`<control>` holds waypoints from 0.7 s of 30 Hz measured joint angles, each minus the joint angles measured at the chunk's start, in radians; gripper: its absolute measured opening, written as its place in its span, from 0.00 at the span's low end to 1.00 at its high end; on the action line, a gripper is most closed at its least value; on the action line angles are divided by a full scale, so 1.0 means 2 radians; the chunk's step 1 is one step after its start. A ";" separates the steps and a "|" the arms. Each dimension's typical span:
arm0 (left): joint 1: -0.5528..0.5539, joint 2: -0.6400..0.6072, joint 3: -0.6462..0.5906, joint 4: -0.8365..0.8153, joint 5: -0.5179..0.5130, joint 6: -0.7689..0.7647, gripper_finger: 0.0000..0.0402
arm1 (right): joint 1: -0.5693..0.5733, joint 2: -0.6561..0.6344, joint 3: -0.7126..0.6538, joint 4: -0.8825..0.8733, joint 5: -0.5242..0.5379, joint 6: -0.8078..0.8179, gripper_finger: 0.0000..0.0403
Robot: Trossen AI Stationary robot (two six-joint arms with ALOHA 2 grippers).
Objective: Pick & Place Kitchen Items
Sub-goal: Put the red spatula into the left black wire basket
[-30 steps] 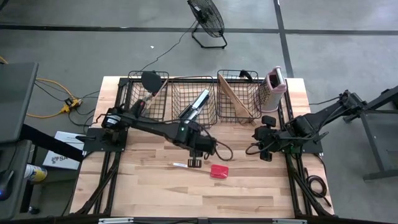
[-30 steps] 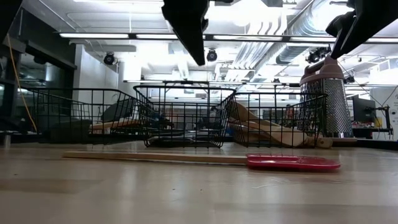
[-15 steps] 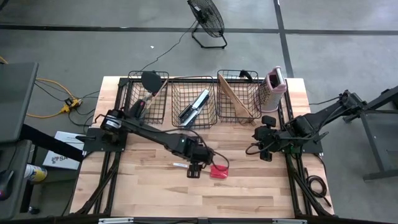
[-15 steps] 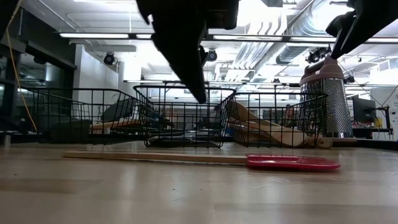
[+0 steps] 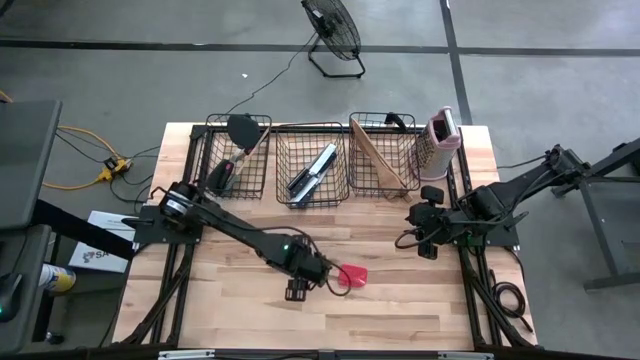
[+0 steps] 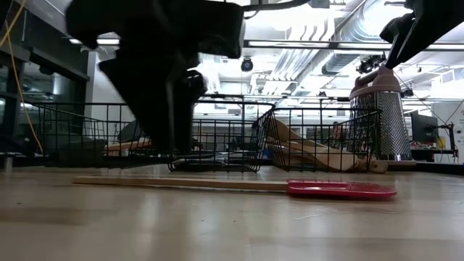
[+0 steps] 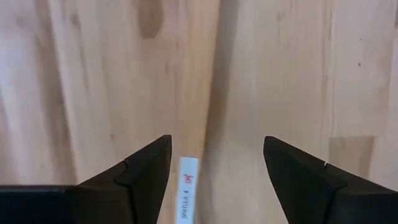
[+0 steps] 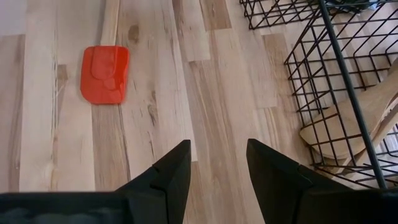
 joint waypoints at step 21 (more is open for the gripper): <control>0.010 0.039 -0.020 0.050 -0.002 -0.007 0.61 | 0.000 0.000 0.000 0.003 0.000 0.001 0.37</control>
